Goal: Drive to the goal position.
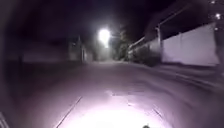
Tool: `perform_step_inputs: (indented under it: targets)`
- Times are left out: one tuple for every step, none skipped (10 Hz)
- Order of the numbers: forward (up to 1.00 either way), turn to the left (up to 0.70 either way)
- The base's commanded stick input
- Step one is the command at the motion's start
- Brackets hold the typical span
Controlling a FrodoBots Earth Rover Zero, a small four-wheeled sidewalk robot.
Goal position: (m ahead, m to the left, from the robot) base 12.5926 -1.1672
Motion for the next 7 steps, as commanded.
perform_step_inputs:
  targets:
    - [0.7,0.0]
    - [0.7,0.0]
    - [0.7,0.0]
    - [0.7,0.0]
    - [0.7,0.0]
    - [0.7,0.0]
    - [0.7,0.0]
